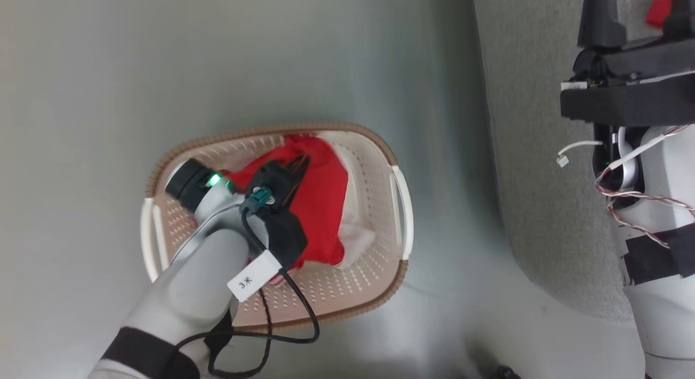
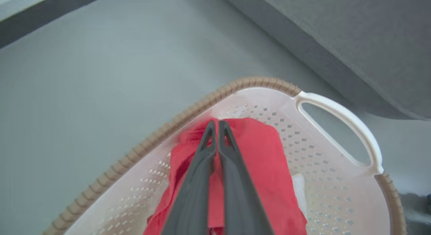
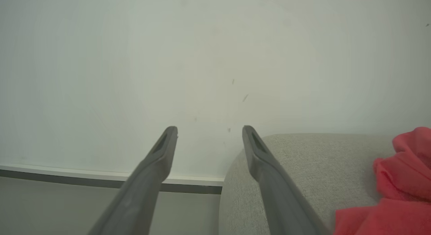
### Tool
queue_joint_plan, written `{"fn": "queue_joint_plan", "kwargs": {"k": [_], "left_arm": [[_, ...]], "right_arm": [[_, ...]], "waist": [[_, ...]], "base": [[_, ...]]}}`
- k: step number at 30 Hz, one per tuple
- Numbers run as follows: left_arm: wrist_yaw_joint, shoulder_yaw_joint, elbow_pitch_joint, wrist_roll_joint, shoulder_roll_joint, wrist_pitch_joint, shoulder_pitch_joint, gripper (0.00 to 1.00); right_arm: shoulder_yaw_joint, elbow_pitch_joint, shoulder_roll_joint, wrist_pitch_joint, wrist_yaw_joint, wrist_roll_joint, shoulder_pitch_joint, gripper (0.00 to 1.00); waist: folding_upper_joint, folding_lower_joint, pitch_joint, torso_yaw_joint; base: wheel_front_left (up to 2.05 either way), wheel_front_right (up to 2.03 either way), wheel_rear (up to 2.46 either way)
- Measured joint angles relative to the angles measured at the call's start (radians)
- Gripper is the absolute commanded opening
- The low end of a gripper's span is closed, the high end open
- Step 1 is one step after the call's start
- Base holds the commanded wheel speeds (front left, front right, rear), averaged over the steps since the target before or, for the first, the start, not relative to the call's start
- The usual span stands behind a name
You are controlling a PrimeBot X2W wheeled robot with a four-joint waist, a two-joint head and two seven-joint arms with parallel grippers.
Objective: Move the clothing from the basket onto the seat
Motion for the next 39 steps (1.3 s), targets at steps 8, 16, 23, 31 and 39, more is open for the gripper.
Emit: {"fn": "queue_joint_plan", "kwargs": {"k": [8, 16, 23, 31, 39], "left_arm": [[0.0, -0.065, -0.076, 0.0, -0.002, -0.037, -0.031, 0.0], [-0.001, -0.063, -0.199, -0.08, 0.021, -0.043, -0.043, 0.0], [-0.001, -0.033, -0.319, -0.156, 0.086, -0.043, -0.057, 0.0], [-0.001, -0.014, -0.379, -0.229, 0.108, -0.043, -0.057, 0.0], [-0.001, -0.014, -0.378, -0.283, 0.103, -0.043, -0.054, 0.0]], "right_arm": [[-0.002, 0.044, -0.008, 0.0, 0.016, 0.0, 0.049, 1.0], [-0.005, 0.072, 0.0, 0.0, 0.025, 0.002, 0.131, 1.0], [0.01, 0.103, 0.011, 0.0, 0.035, 0.002, 0.218, 1.0], [0.03, 0.143, 0.01, 0.0, 0.061, 0.002, 0.287, 1.0], [0.078, 0.2, 0.015, 0.0, 0.097, 0.002, 0.343, 1.0]], "waist": [[0.0, -0.0001, -0.1, 0.042], [-0.0001, -0.0001, -0.208, 0.089], [-0.0001, -0.0002, -0.322, 0.122], [-0.0001, -0.0002, -0.437, 0.14], [-0.0001, -0.0002, -0.551, 0.15]], "base": [[0.0, 0.0, 0.0], [0.0, 0.0, 0.0], [0.0, 0.0, 0.0], [0.0, 0.0, 0.0], [0.0, 0.0, 0.0]]}}
